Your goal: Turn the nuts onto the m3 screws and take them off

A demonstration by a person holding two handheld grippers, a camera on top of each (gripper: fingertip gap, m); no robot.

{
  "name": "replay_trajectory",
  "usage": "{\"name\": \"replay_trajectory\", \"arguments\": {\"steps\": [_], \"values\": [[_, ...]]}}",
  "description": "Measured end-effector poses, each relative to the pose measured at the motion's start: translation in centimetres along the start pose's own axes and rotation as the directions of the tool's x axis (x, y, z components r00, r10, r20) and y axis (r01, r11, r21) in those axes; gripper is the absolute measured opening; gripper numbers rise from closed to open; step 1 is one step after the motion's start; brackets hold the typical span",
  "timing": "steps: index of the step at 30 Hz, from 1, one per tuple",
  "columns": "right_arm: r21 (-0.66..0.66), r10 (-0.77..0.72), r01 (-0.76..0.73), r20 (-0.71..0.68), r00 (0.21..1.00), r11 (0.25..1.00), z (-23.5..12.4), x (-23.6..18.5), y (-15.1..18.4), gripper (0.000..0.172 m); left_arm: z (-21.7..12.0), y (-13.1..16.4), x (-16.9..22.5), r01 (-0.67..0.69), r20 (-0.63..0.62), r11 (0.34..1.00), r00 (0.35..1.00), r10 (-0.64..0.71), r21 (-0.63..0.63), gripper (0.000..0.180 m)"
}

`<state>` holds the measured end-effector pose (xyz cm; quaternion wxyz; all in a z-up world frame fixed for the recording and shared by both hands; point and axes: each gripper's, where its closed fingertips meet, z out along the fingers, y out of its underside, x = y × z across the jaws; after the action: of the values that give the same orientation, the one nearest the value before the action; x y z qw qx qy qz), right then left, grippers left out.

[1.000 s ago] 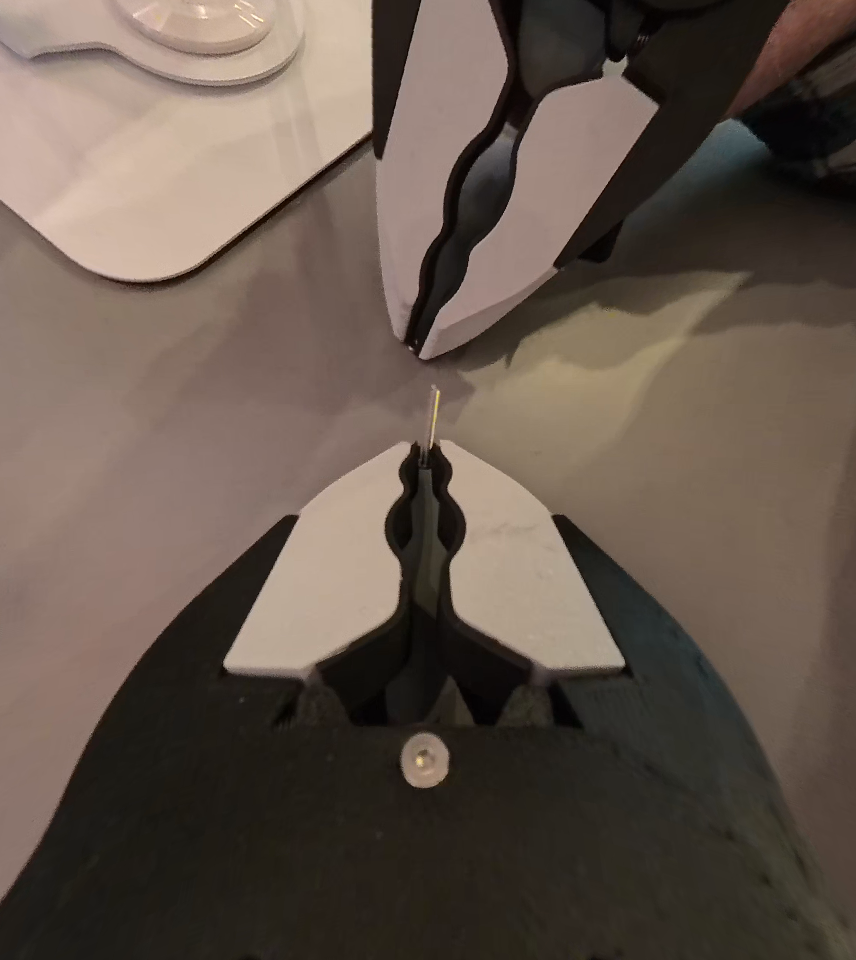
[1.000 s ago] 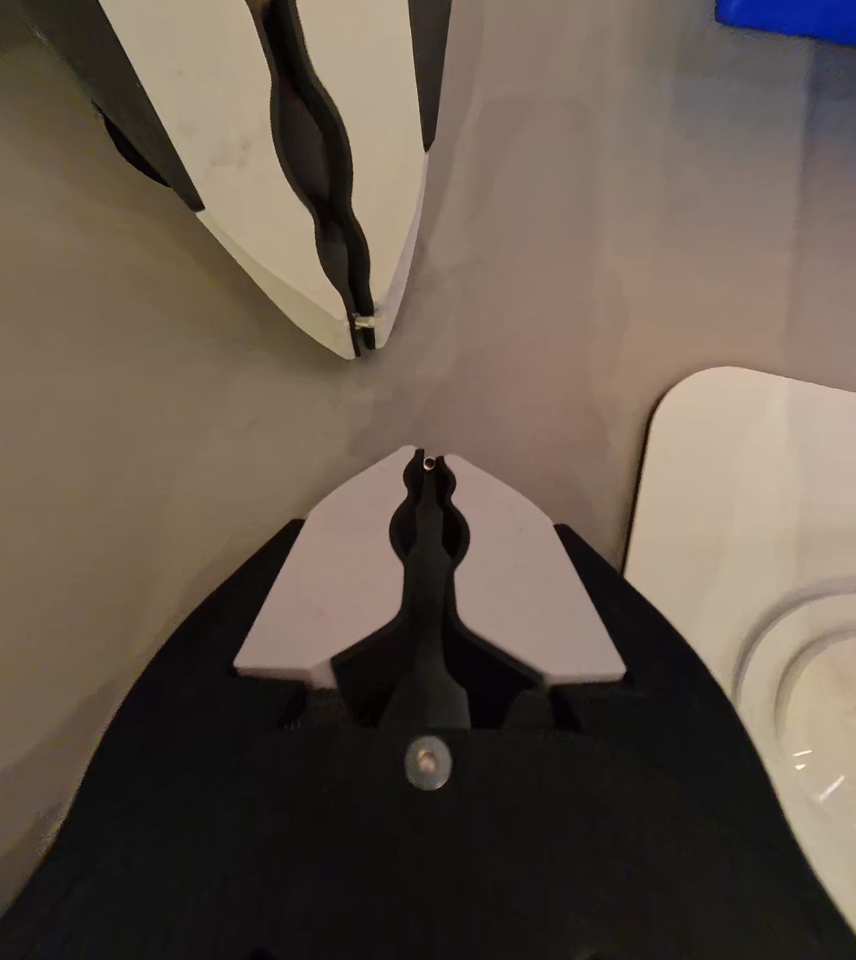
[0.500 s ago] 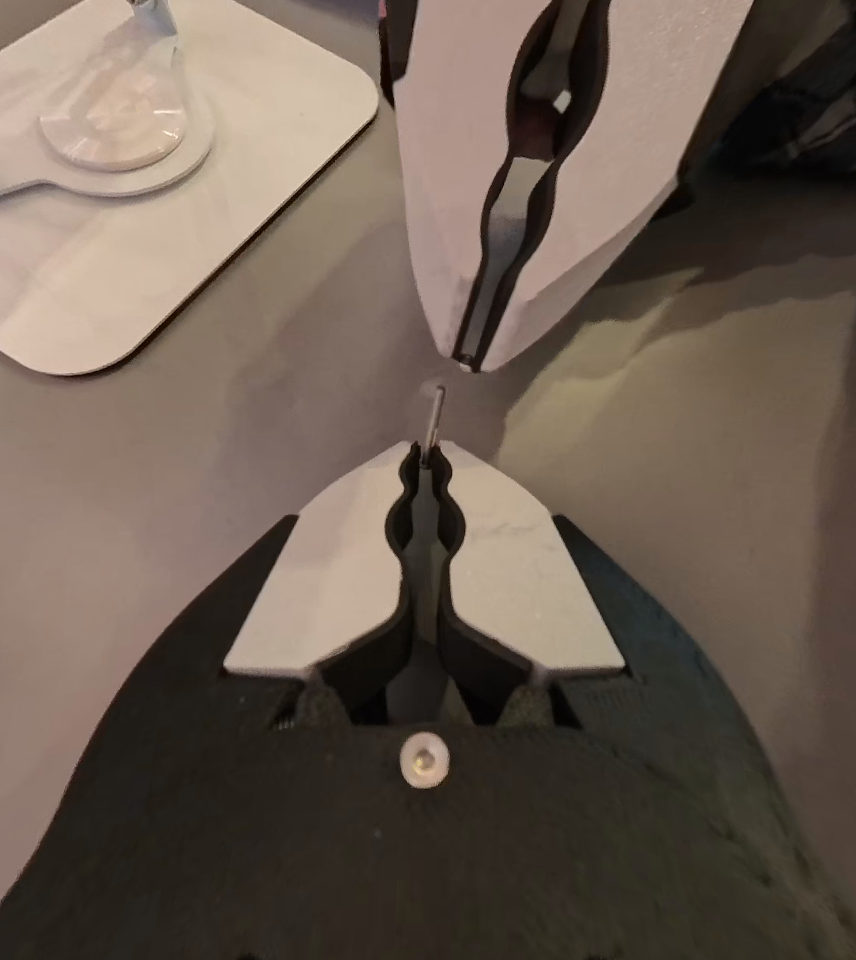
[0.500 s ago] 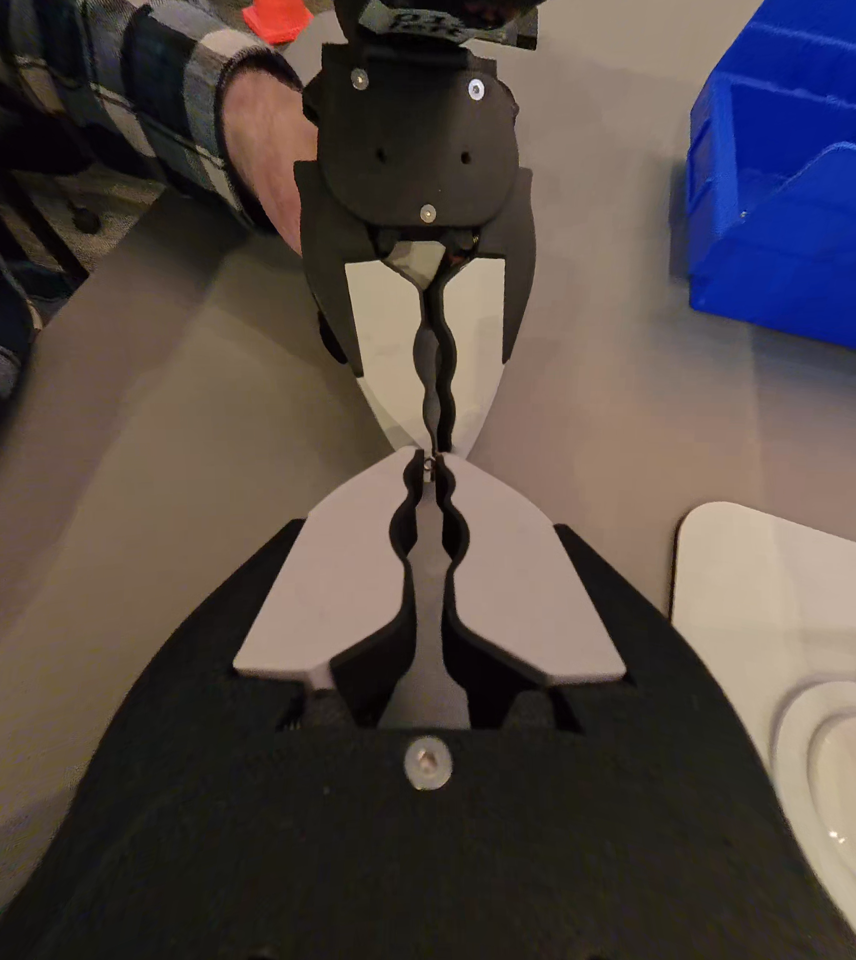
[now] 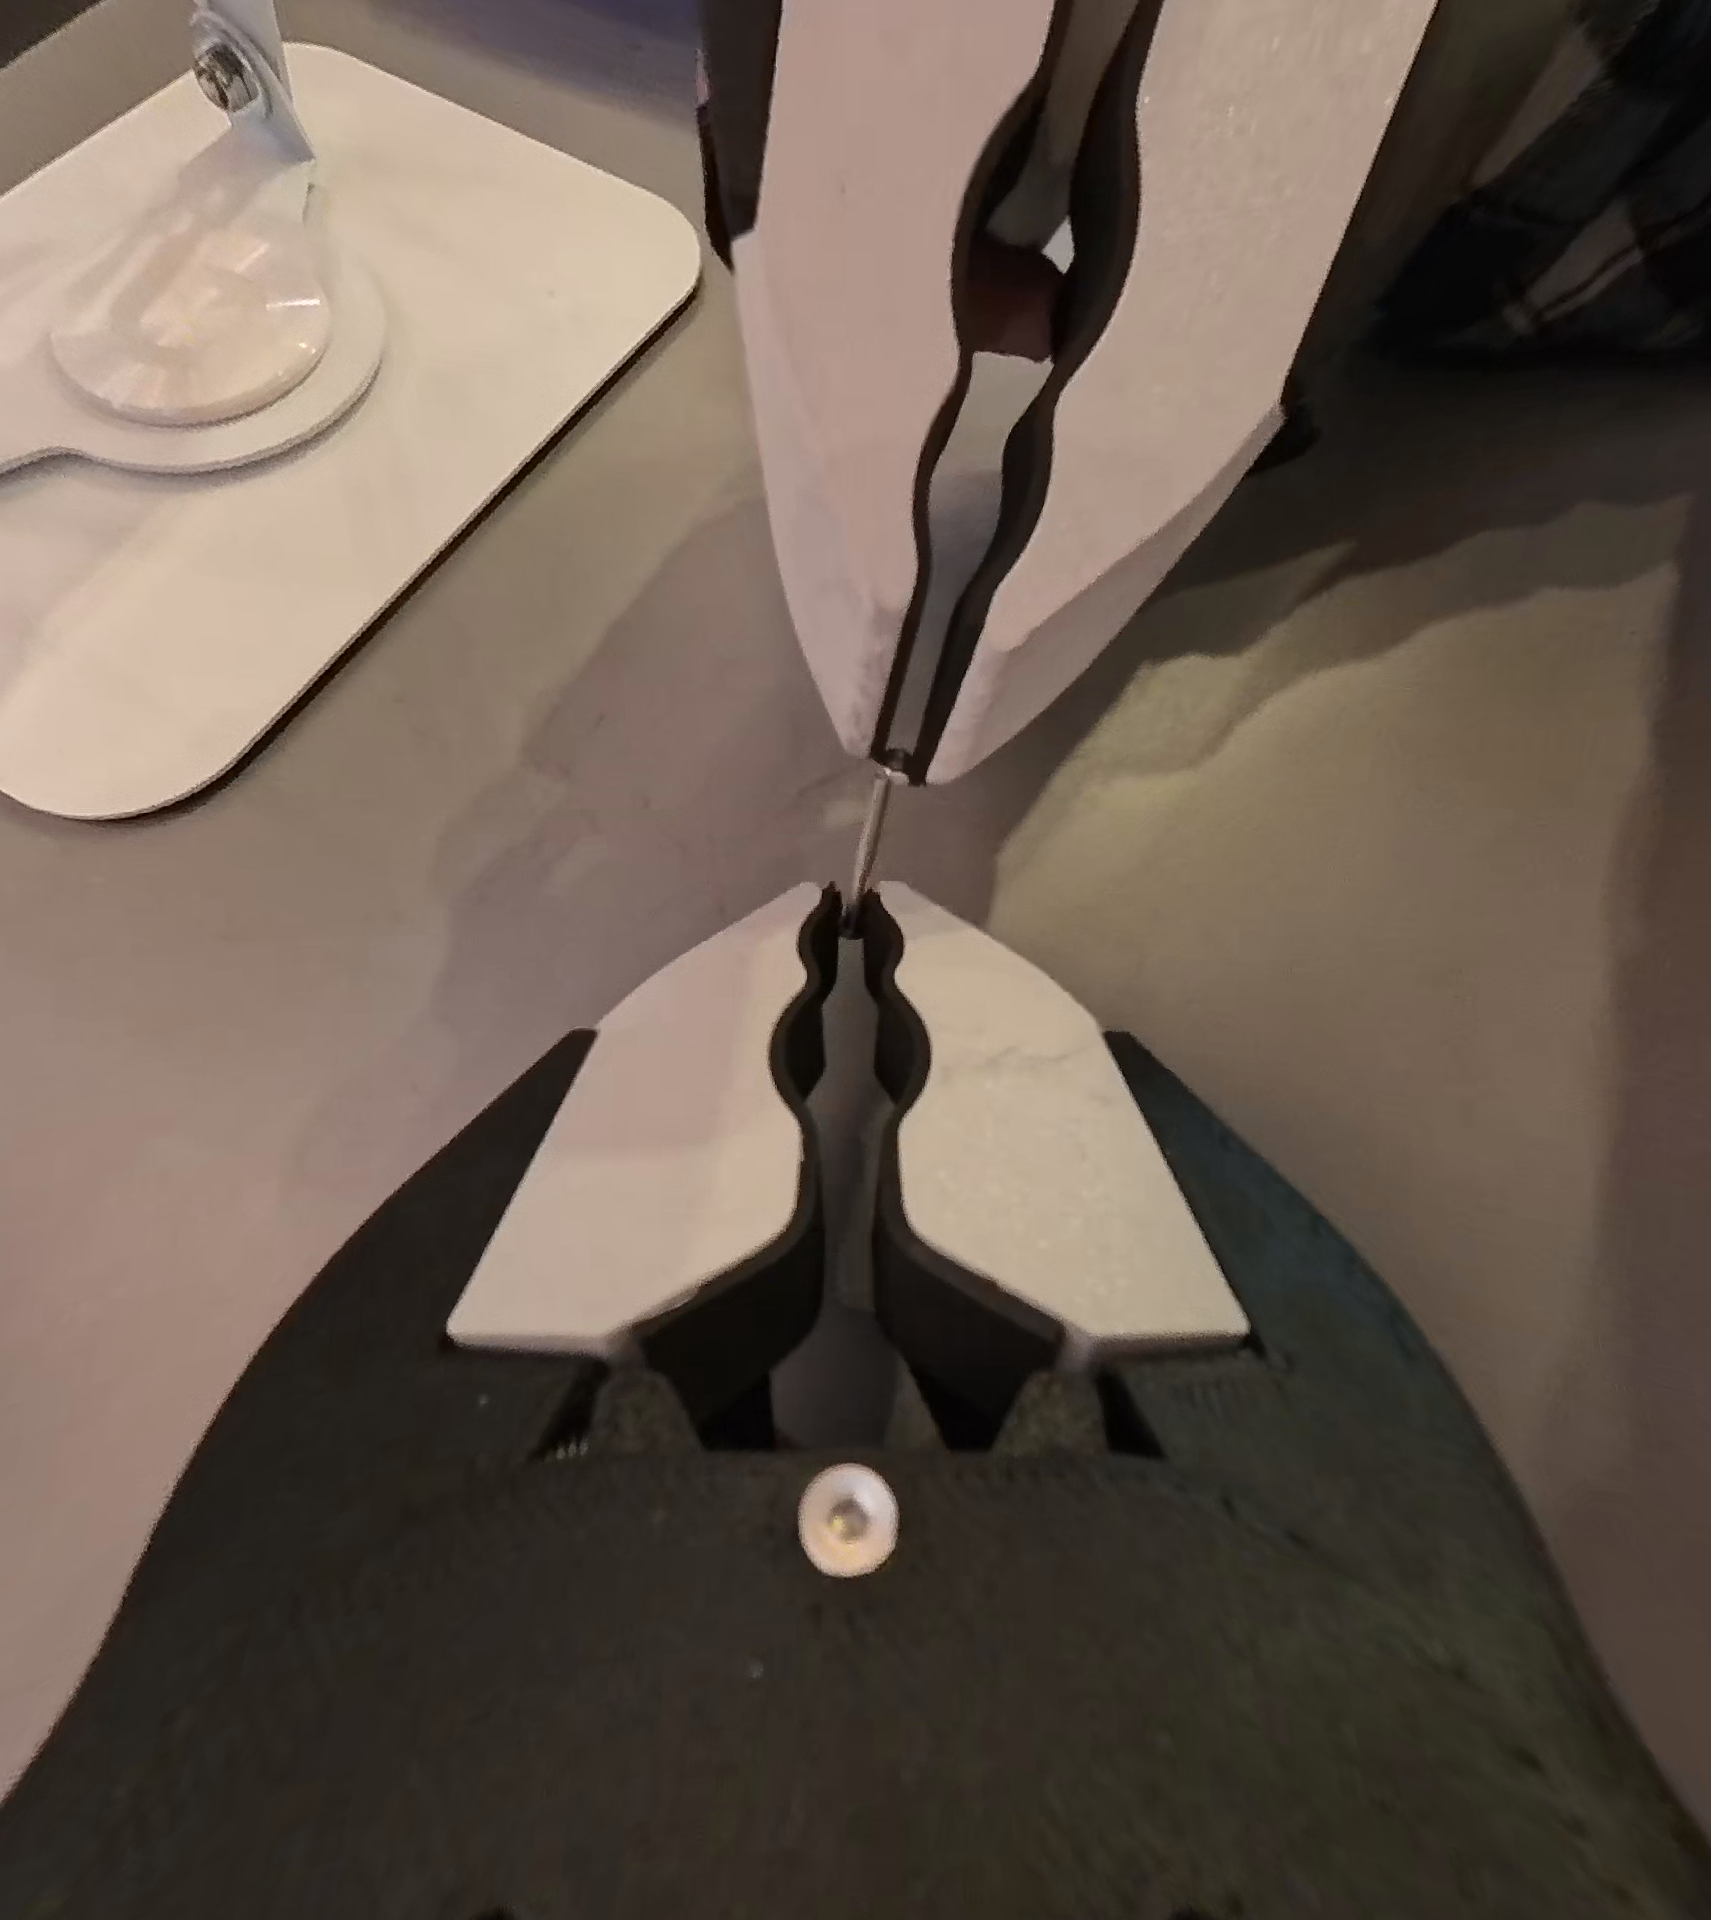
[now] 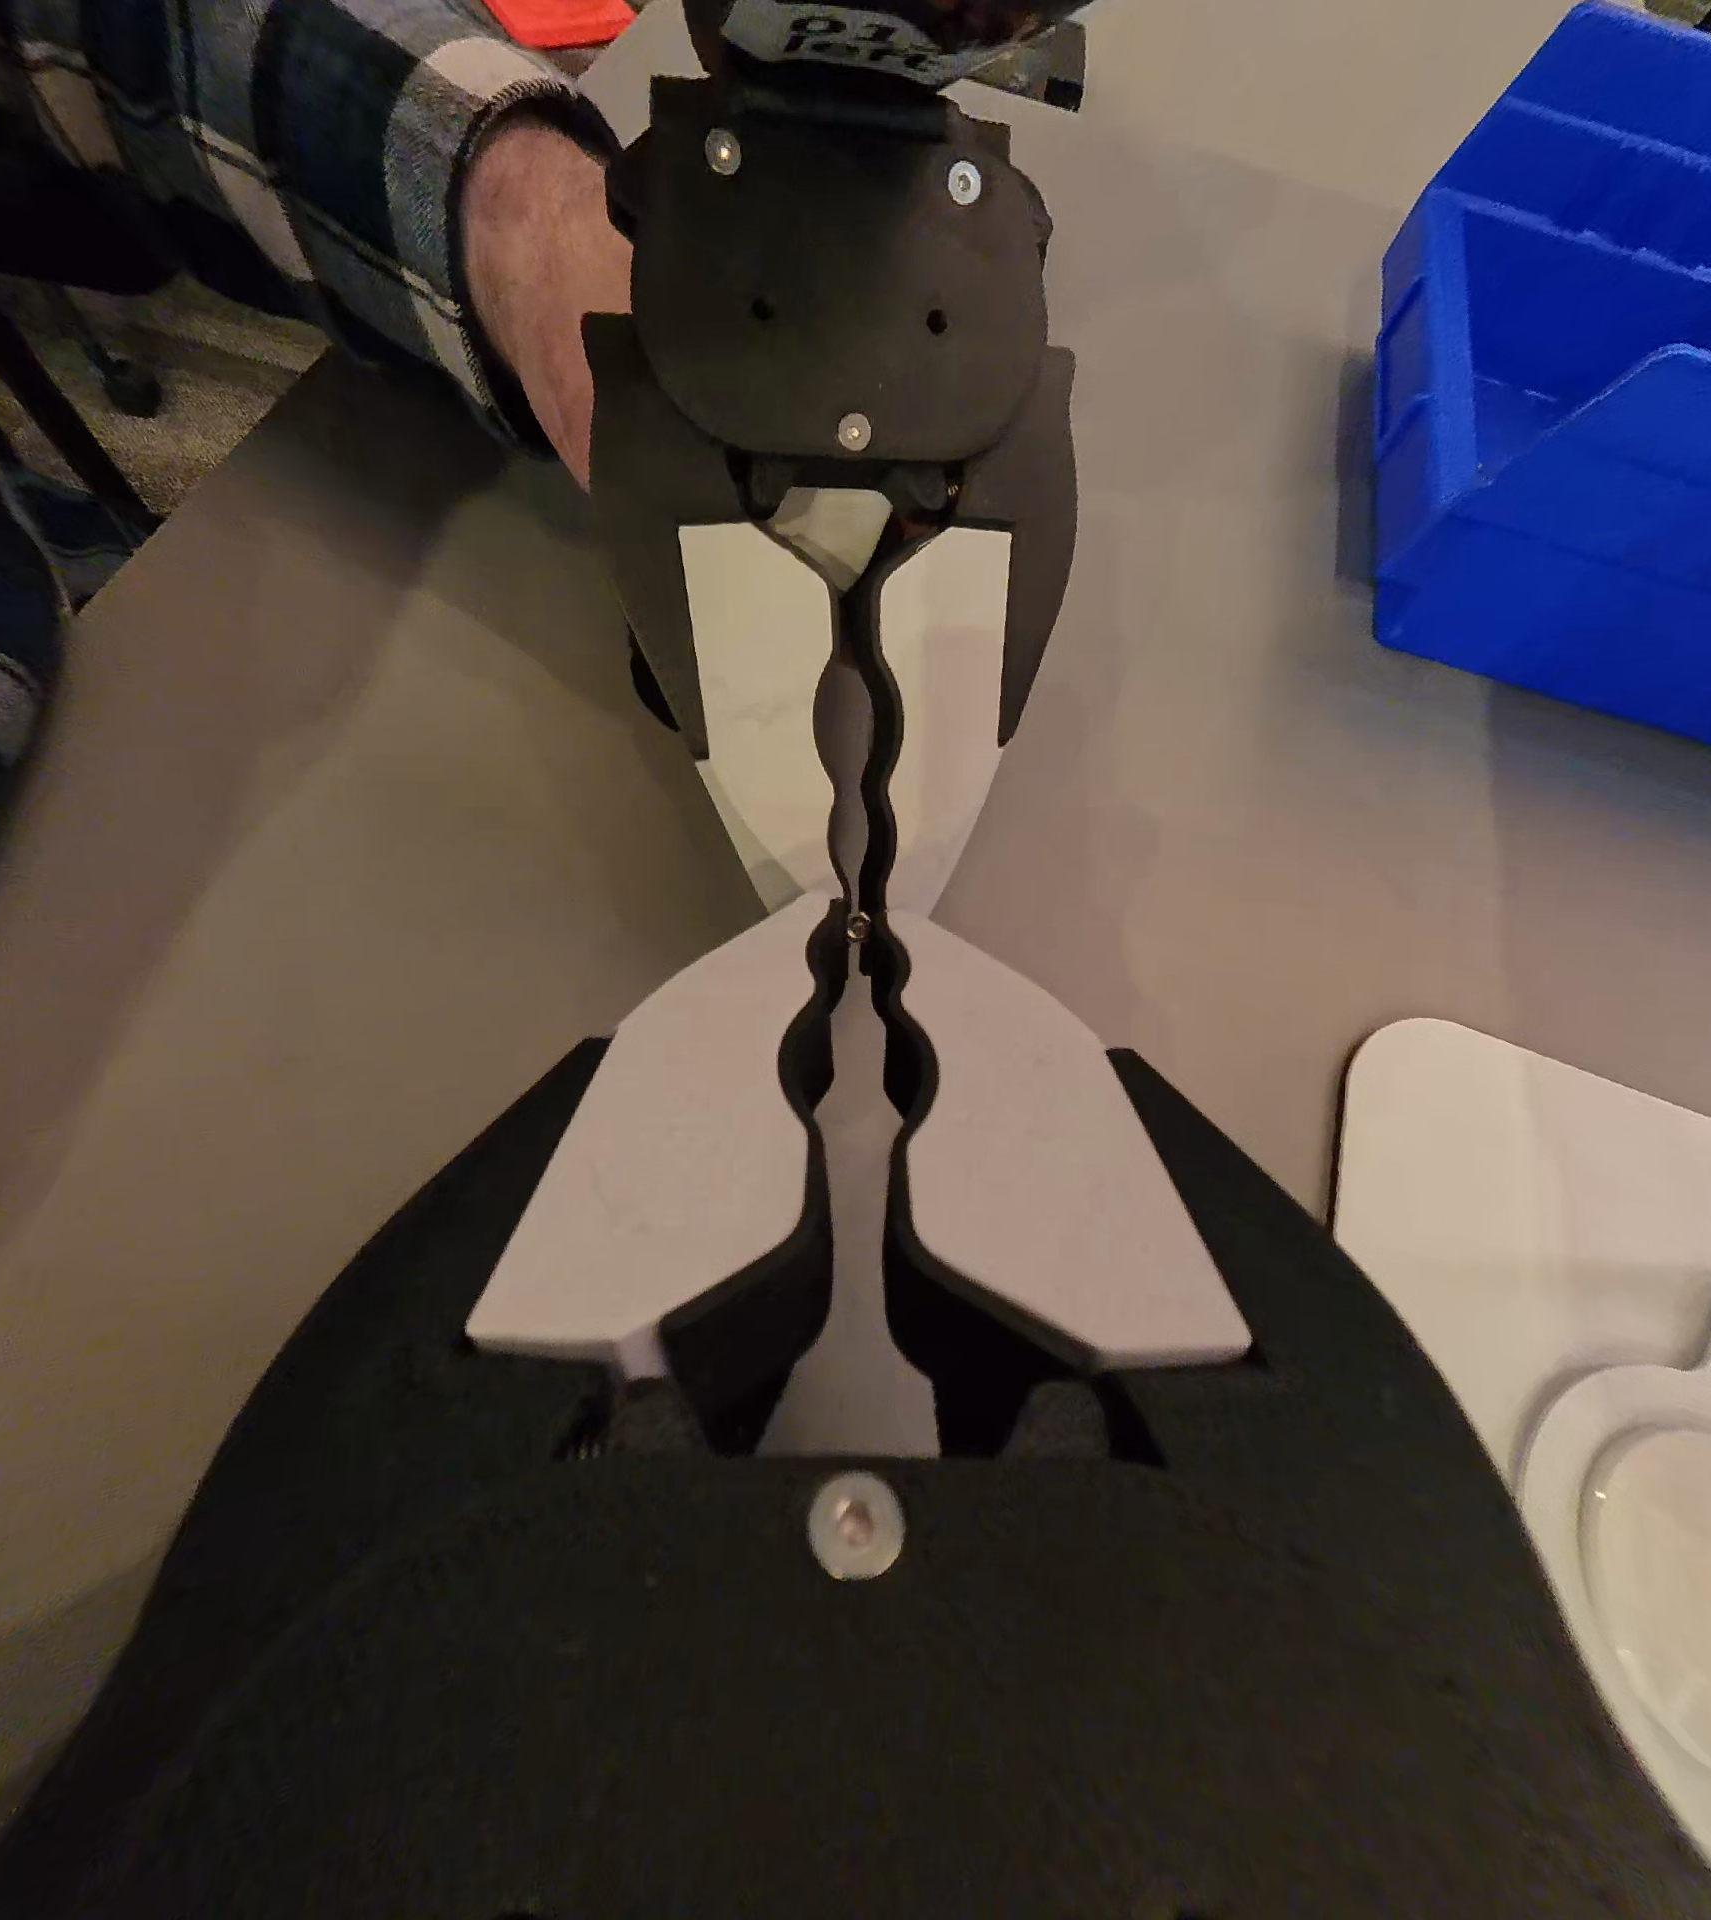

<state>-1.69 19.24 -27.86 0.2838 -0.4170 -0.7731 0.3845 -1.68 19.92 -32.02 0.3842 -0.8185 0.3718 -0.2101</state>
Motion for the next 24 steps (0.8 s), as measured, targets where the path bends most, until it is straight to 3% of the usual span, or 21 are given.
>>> {"name": "replay_trajectory", "arguments": {"steps": [16, 24], "values": [[0.012, -0.003, 0.003, -0.009, 1.0, 1.0, -0.1, 0.1, 0.1, 0.005, 0.2, -0.5, 0.0, -0.033, 0.029, 0.999, 0.999, 0.033, 0.016, 0.004], [0.042, 0.061, -0.057, -0.107, 0.992, 0.998, -0.6, 0.9, -0.5, 0.005, 0.0, -1.5, -0.7, -0.004, 0.094, 0.997, 0.996, -0.004, 0.076, 0.004]]}}
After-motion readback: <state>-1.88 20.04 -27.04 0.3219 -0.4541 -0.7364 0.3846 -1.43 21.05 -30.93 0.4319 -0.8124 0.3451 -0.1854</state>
